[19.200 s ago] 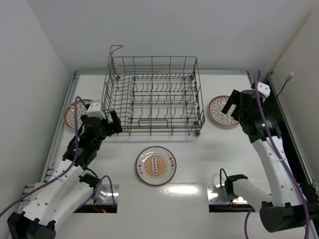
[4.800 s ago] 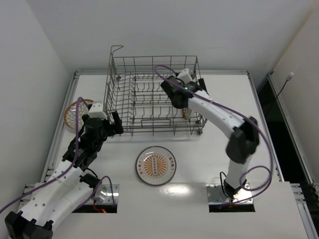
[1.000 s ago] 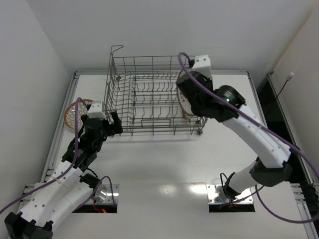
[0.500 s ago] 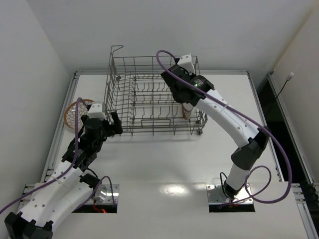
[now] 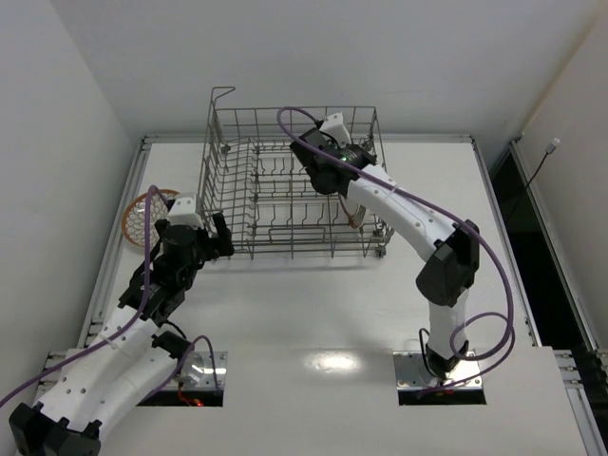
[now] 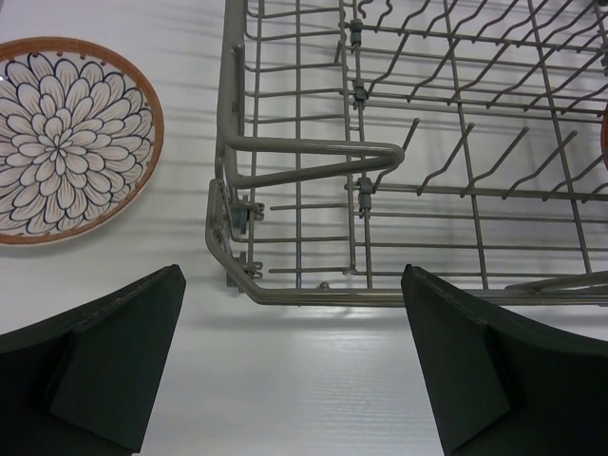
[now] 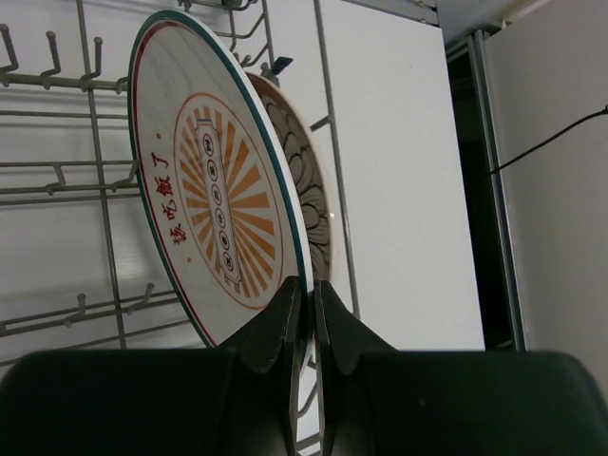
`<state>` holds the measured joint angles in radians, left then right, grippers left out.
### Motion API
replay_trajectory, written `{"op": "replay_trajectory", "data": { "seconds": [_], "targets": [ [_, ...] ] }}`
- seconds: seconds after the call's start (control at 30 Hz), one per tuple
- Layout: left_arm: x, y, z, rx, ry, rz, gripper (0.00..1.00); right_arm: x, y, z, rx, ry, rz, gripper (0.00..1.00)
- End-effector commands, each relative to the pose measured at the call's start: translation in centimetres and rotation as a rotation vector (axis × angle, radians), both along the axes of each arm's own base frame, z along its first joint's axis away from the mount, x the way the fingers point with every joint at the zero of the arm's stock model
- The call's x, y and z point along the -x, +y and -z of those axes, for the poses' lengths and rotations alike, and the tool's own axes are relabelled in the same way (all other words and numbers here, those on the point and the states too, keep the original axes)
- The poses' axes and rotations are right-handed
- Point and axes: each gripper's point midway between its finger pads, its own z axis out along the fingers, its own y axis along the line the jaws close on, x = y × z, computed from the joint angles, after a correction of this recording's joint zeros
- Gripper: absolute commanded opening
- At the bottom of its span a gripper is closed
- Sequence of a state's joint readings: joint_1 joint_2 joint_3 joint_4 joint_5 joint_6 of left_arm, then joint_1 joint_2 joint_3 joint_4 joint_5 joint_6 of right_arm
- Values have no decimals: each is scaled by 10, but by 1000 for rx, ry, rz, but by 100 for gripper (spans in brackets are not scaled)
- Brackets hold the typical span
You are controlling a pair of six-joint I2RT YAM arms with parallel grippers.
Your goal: Load the plates into the dish rack
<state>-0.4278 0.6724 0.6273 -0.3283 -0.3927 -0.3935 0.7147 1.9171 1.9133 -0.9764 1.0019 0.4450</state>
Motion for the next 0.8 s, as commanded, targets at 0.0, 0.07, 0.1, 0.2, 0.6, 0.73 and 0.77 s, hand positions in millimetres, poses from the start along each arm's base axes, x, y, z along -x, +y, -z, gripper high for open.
{"op": "replay_trajectory", "data": {
  "seconds": [0.0,0.07,0.1,0.2,0.6,0.73,0.77],
  "targets": [
    [-5,-3,-17,13,-43,-1,99,-13,4,-18,-9,-80,28,0],
    [-5,-3,-17,13,-43,-1,99,-14,7,-7,-12,-59,25,0],
    [-5,-3,-17,13,-43,-1,99,-12,8,1,-17,-44,24,0],
    [-5,-3,-17,13,-43,-1,99,-10,13,24,-43,0,17,0],
    [-4,0,-19,13,-52,-11,99,7,27,51,-289,79,-36,44],
    [-5,7,-20,16,-60,-63,99,13,28,5,-356,-4,-62,64],
    [-3,10,-21,22,-62,-78,99,15,25,-6,-366,-28,-60,68]
  ]
}}
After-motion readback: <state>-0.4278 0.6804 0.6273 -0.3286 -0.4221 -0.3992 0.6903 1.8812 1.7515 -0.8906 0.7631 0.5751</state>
